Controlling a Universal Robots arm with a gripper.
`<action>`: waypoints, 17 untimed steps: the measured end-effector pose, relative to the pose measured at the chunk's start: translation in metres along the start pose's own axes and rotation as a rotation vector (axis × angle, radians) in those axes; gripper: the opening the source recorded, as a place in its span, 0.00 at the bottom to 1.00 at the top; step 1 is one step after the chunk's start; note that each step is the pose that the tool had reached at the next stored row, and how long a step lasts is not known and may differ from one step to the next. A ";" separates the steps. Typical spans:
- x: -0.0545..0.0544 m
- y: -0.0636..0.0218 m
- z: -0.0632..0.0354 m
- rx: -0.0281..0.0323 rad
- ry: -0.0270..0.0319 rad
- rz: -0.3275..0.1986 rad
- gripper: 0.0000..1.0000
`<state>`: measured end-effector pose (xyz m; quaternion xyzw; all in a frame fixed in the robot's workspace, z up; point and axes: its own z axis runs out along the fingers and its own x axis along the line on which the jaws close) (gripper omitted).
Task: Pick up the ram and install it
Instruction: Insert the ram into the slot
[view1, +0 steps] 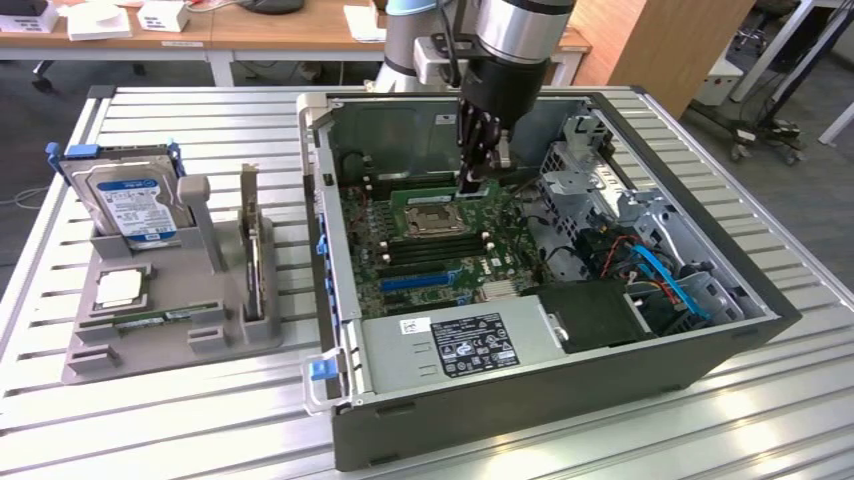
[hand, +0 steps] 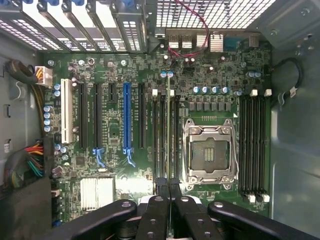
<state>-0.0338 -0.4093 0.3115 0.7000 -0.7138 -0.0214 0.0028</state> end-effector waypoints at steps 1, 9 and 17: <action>0.000 0.0000 0.0010 0.0000 0.0001 0.000 0.11; 0.000 -0.0003 0.0083 0.0000 0.0000 0.002 0.11; 0.000 -0.0009 0.0095 0.0000 0.0000 0.003 0.11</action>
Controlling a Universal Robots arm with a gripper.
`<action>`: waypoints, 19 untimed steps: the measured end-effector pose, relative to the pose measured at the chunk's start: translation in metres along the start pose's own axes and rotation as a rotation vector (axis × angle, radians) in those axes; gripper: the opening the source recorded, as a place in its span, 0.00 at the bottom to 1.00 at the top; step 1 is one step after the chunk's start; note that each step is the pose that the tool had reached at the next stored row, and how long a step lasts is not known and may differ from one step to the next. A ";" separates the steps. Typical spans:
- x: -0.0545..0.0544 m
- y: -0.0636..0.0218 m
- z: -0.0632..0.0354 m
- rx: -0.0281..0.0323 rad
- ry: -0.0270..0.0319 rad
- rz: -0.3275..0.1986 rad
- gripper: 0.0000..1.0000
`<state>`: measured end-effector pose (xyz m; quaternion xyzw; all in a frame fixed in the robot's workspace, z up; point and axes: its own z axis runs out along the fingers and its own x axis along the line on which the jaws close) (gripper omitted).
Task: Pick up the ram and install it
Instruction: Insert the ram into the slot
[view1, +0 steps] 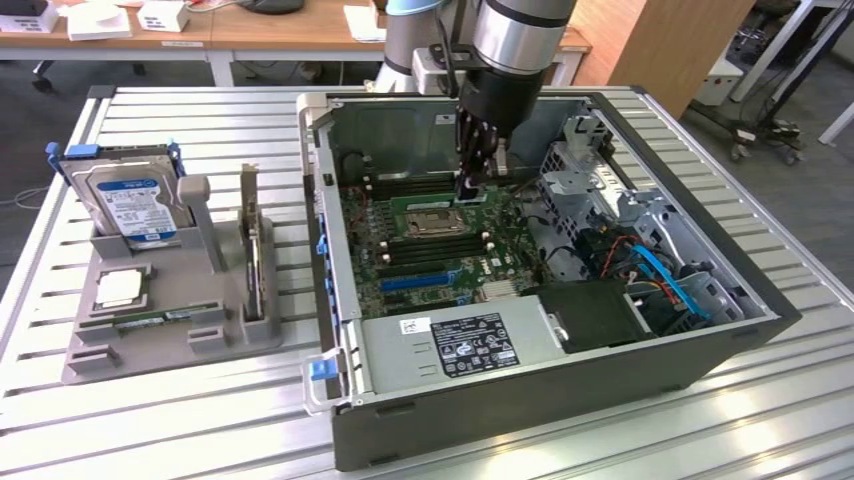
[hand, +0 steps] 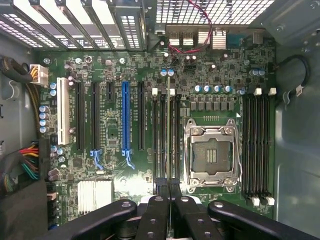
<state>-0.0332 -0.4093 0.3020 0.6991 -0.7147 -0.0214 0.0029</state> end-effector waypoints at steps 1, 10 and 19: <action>0.000 -0.0014 0.0000 0.0001 -0.0001 0.000 0.11; 0.000 -0.0050 0.0028 0.0004 -0.0001 0.000 0.11; 0.000 -0.0053 0.0137 0.0016 -0.0001 0.000 0.11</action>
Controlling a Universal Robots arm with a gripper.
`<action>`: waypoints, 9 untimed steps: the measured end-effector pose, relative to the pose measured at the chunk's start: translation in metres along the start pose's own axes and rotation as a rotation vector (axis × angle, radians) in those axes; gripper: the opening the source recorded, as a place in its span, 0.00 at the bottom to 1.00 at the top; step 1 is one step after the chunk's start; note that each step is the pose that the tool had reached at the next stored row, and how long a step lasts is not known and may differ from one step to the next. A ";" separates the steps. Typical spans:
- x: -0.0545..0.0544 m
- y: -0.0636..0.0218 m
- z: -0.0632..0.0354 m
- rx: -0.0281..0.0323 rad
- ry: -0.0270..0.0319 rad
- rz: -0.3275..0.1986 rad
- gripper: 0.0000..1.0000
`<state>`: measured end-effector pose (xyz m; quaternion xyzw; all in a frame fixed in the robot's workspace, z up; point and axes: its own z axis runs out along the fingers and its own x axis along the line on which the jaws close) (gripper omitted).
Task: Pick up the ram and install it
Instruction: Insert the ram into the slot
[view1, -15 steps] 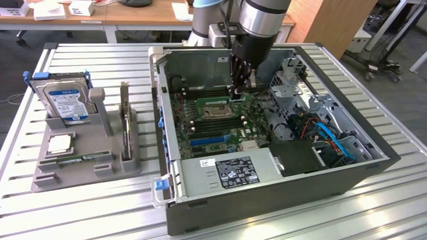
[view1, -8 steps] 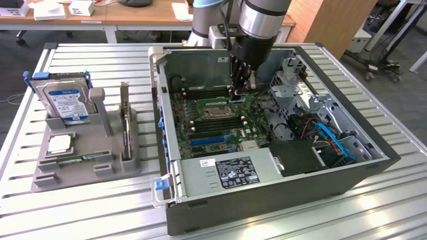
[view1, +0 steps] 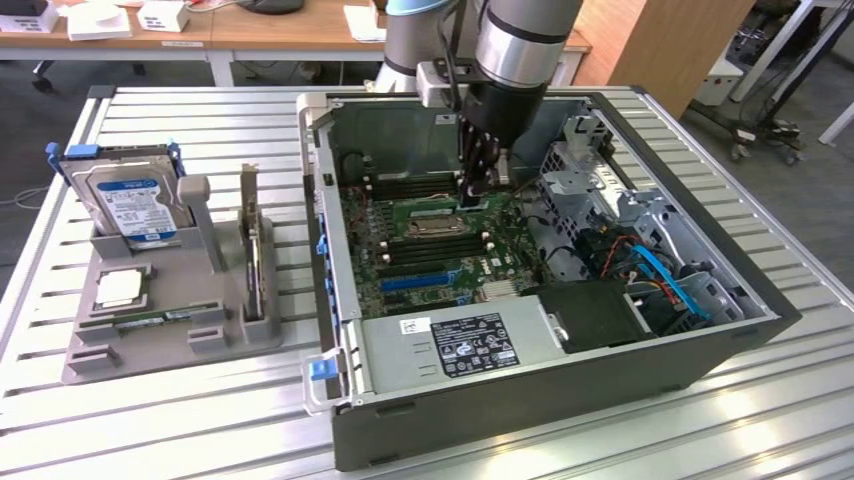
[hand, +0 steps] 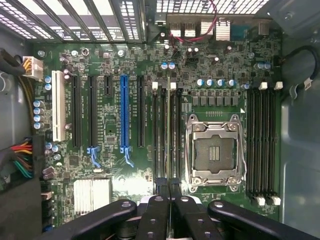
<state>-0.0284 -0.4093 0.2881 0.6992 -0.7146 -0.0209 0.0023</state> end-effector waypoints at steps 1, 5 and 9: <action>0.000 0.0000 0.0015 0.0002 0.0000 0.000 0.11; 0.000 -0.0002 0.0065 0.0007 0.0000 0.000 0.11; 0.000 -0.0004 0.0109 0.0012 0.0000 0.000 0.11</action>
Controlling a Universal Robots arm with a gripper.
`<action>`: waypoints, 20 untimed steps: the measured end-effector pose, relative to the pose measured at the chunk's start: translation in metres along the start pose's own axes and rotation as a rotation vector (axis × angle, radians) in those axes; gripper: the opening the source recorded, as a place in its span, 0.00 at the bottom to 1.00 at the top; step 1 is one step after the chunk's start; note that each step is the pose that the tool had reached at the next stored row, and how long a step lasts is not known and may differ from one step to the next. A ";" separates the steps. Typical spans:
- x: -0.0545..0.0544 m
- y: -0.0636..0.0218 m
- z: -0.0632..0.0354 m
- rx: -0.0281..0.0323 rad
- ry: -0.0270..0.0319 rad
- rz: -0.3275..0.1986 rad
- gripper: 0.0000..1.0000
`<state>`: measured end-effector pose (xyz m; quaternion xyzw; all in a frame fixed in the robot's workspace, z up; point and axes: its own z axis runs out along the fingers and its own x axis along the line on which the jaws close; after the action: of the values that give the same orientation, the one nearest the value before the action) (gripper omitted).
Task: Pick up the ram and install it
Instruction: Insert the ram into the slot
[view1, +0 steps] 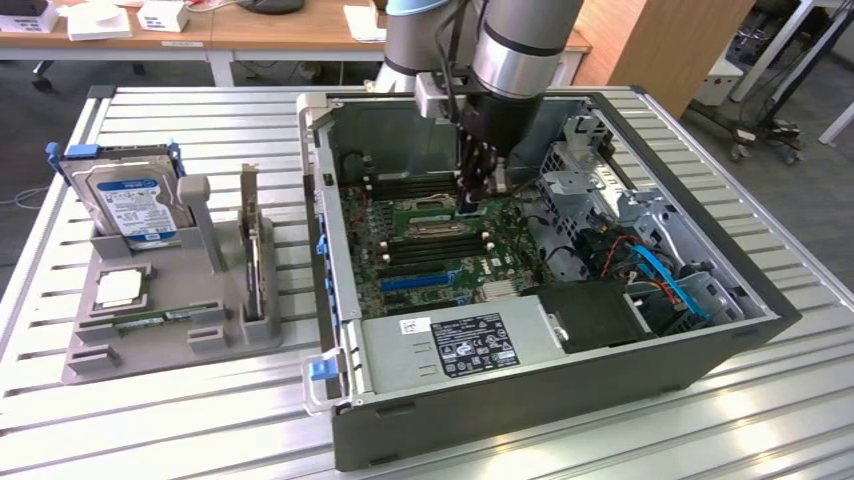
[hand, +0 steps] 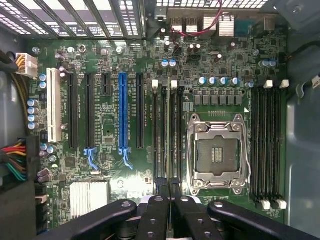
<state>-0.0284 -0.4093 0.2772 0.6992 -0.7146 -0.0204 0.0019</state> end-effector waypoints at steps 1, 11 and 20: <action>0.000 0.0000 0.0010 0.0001 0.0000 0.000 0.11; 0.000 -0.0003 0.0105 0.0006 -0.0001 0.000 0.11; 0.001 -0.0006 0.0192 0.0009 0.0000 0.000 0.11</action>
<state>-0.0284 -0.4093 0.2580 0.6992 -0.7146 -0.0201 0.0015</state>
